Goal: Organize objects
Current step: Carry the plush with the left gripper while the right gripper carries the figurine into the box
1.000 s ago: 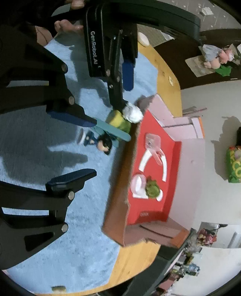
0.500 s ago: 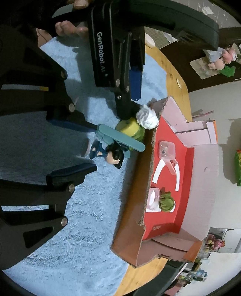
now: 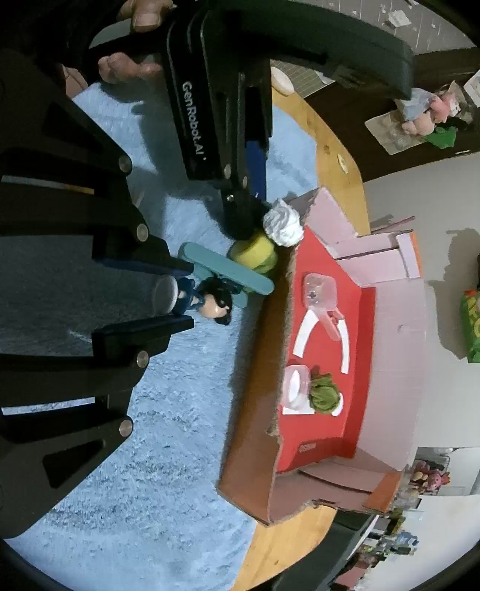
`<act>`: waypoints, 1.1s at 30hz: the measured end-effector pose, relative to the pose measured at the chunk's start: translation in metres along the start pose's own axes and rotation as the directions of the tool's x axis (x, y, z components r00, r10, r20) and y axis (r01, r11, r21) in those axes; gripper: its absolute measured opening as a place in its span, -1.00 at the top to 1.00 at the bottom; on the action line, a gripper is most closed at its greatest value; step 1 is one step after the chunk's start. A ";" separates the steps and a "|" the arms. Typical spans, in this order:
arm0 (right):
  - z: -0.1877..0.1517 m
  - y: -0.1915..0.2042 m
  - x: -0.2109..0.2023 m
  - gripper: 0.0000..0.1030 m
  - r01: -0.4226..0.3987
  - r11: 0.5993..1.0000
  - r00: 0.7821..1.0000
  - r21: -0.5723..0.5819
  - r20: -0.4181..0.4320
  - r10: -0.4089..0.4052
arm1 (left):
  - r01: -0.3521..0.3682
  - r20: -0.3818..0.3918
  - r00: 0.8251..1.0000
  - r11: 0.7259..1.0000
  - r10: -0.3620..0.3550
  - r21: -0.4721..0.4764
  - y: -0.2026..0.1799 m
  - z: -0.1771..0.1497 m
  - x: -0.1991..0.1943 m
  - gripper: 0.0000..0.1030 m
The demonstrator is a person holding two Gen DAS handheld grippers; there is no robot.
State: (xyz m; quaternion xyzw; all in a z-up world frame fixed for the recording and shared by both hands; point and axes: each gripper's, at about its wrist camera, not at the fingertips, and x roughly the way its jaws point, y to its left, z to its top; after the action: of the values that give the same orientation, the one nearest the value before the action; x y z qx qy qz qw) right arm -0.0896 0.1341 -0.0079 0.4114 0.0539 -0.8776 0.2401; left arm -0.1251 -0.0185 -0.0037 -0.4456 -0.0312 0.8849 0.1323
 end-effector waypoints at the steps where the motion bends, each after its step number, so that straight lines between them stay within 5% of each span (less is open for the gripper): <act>1: 0.001 0.000 -0.002 0.60 0.000 1.000 1.000 -0.002 0.005 0.000 | 0.001 0.002 1.000 1.000 -0.001 -0.002 0.000 0.000 0.000 0.29; 33: 0.016 0.016 -0.042 0.61 -0.019 0.999 0.994 -0.045 0.104 0.024 | 0.030 0.076 0.997 1.000 -0.030 -0.002 -0.009 0.003 -0.035 0.39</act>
State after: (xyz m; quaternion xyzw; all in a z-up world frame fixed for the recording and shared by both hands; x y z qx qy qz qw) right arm -0.0710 0.1314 0.0355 0.3603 0.0561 -0.8938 0.2611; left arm -0.1056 -0.0191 0.0273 -0.4112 -0.0442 0.8991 0.1435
